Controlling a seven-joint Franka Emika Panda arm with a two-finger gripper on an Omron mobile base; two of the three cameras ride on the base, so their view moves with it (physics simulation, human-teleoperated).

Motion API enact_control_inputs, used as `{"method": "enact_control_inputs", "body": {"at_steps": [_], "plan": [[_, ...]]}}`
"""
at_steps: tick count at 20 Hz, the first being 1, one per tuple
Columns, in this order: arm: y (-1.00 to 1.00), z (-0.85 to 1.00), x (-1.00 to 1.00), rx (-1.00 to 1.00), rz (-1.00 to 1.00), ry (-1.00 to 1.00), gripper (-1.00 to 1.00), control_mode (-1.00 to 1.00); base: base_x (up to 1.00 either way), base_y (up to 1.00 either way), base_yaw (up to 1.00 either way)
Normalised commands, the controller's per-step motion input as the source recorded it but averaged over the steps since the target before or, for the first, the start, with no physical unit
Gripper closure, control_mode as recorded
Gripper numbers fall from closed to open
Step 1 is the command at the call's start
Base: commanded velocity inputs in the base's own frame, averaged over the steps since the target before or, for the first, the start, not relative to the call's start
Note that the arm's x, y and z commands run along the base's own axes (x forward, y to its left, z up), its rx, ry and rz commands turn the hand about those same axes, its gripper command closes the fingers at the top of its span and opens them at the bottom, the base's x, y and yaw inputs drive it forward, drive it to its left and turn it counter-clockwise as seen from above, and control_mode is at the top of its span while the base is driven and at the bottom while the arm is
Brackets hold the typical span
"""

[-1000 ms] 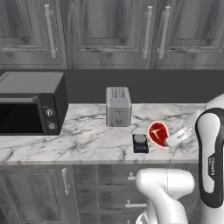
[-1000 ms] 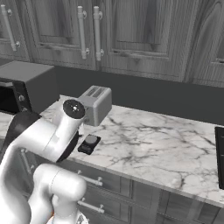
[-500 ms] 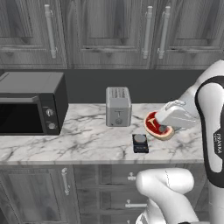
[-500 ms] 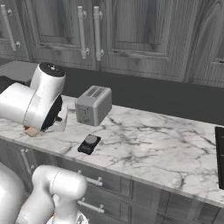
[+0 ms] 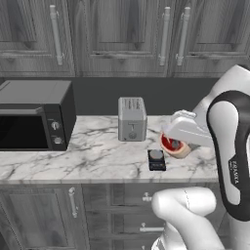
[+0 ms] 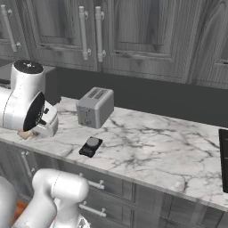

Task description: Take the steak from the fridge and place it on the digital scale on the counter by the fridge. Wait a few seconds for a reading, then move it to the plate on the dining counter.

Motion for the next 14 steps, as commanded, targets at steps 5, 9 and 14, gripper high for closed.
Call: {"method": "enact_control_inputs", "body": {"at_steps": [5, 9, 14], "plan": [[0.02, -0.03, -0.08, -0.06, -0.16, 0.00, 1.00, -1.00, 0.00, 0.00, 0.00], [0.00, 0.00, -0.08, -0.01, -0.08, 0.00, 1.00, -1.00, 0.00, 0.00, 0.00], [0.00, 0.00, -0.04, 0.00, -0.01, 0.00, 1.00, 1.00, -0.47, 0.07, 0.00]]}}
